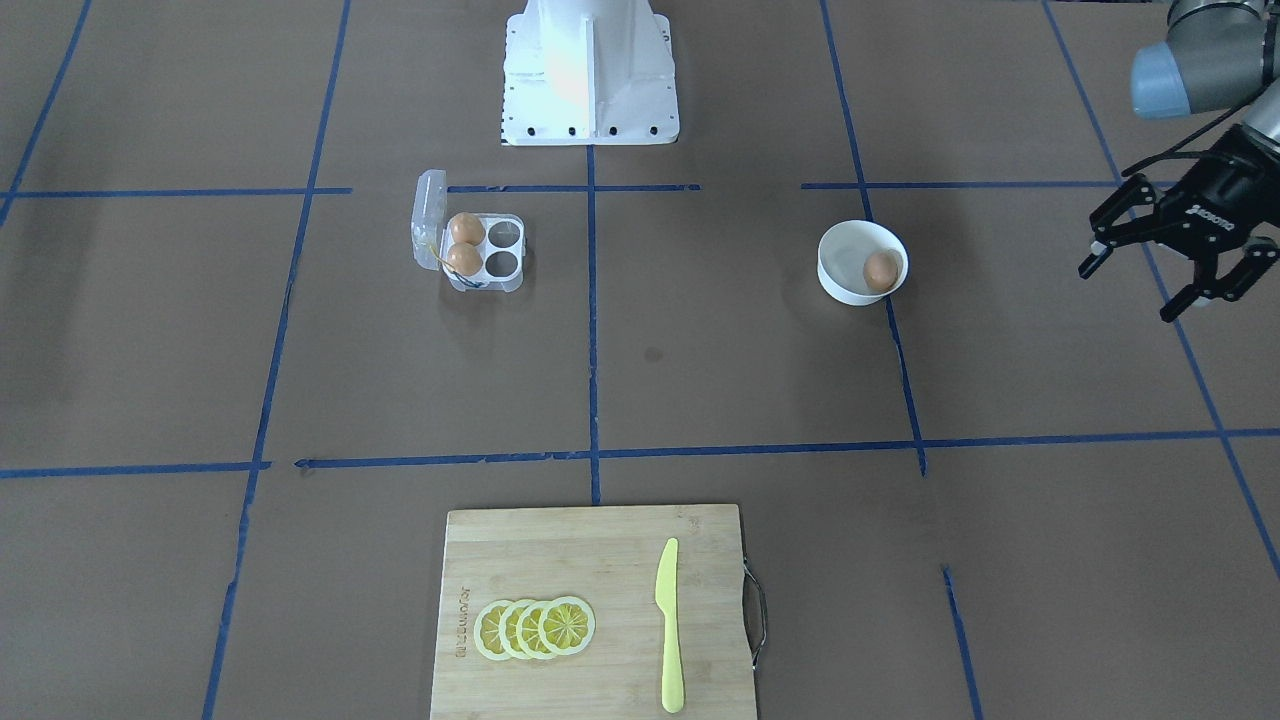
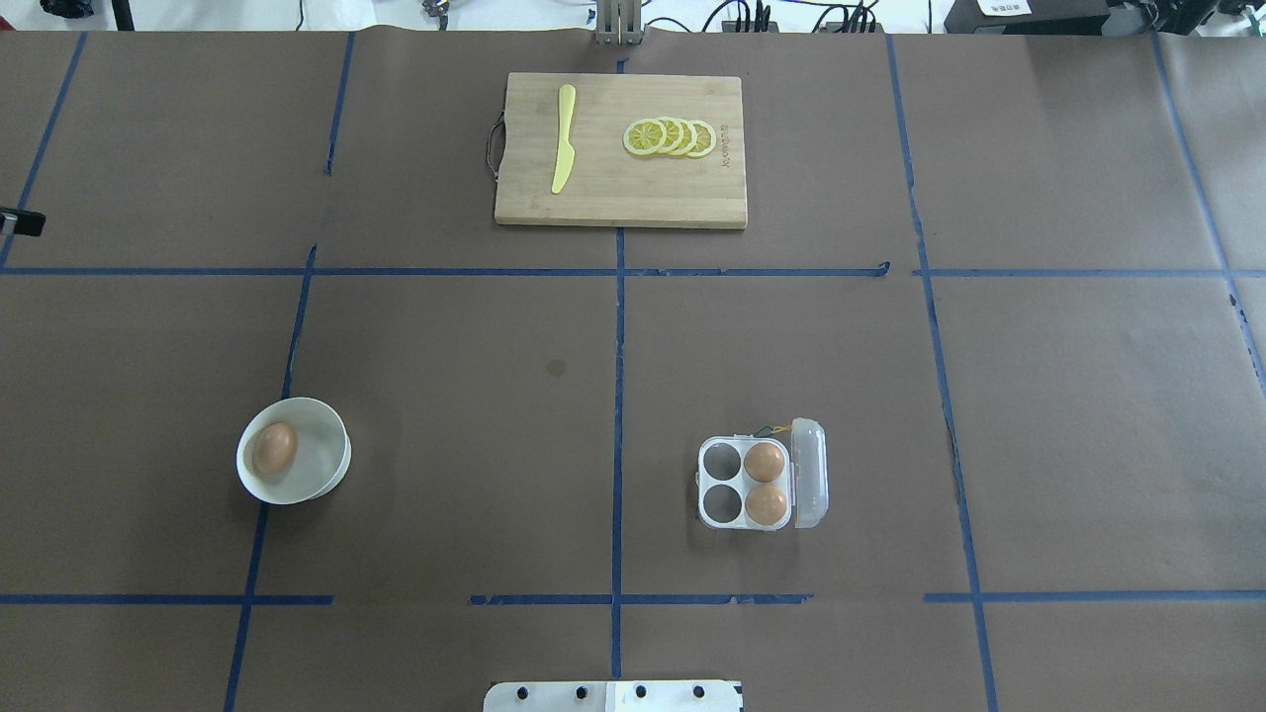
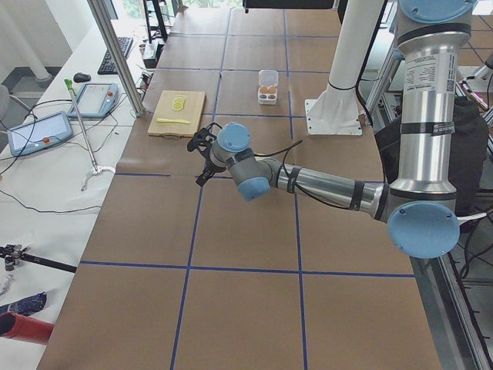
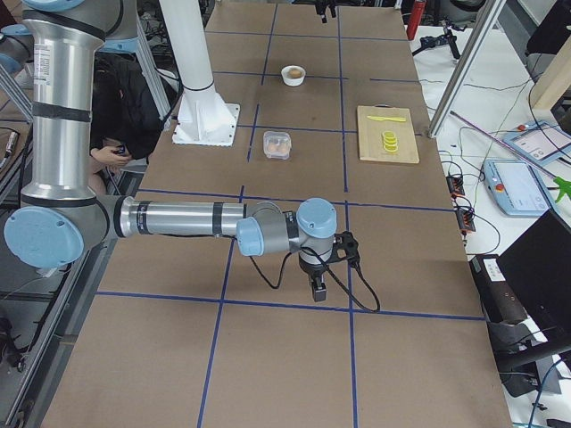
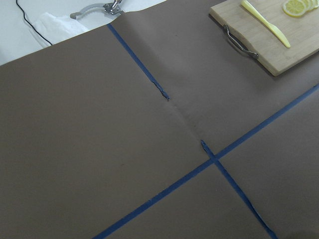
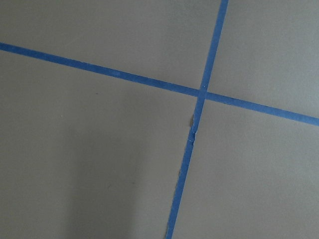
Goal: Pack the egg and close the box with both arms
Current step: 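Move the left gripper over the brown egg in the white bowl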
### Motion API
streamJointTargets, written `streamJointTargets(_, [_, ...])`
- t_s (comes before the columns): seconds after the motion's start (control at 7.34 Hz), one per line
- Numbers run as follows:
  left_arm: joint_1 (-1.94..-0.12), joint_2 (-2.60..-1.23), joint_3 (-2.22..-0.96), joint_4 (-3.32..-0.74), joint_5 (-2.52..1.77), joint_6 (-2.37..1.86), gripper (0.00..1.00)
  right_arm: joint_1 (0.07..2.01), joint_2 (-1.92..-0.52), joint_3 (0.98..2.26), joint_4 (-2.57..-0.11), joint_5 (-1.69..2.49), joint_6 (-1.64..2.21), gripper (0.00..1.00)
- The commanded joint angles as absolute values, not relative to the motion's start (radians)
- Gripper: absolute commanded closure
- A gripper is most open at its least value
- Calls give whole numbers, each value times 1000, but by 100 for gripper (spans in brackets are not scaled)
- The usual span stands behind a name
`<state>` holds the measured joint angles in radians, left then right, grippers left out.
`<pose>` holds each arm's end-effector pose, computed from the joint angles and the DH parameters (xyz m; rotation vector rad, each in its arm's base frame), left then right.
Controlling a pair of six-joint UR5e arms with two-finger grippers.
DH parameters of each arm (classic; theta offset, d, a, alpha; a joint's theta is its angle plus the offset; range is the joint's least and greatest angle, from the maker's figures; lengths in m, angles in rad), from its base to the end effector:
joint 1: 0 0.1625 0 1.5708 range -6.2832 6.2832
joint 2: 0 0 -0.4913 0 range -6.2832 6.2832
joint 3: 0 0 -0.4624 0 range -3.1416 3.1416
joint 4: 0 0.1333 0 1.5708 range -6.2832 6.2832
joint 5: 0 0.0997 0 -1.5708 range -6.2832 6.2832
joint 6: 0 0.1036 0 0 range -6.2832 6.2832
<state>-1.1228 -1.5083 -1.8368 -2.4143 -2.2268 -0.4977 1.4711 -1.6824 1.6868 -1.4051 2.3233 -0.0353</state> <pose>0.1721 -0.5199 0.5141 0.6258 0.9866 0.2991 0.0106 -0.5224 0.7064 0.1379 -0.7566 -0.1923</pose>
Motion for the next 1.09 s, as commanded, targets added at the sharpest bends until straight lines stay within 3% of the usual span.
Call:
streamJointTargets(0.0, [-893,-1491,-1925,-2413,-2079,-729,1,1471,-1681,1686,-1405,2322,-35,0])
streamJointTargets(0.14, [-812,-1491,-1937,-2413,-2054,-879,30,1471,-1681,1686,-1405,2322,-35,0])
streamJointTargets(0.27, [-717,-1493,-1960,-2413,-1999,-1055,41,1471,-1681,1686,-1405,2322,-35,0])
streamJointTargets(0.68, [-547,-1491,-1964,-2327,-1799,-1172,40,1471,-1683,1684,-1407,2321,-35,0])
streamJointTargets(0.95, [-540,-1459,-1960,-2301,-1773,-1164,38,1471,-1686,1684,-1405,2321,-35,0])
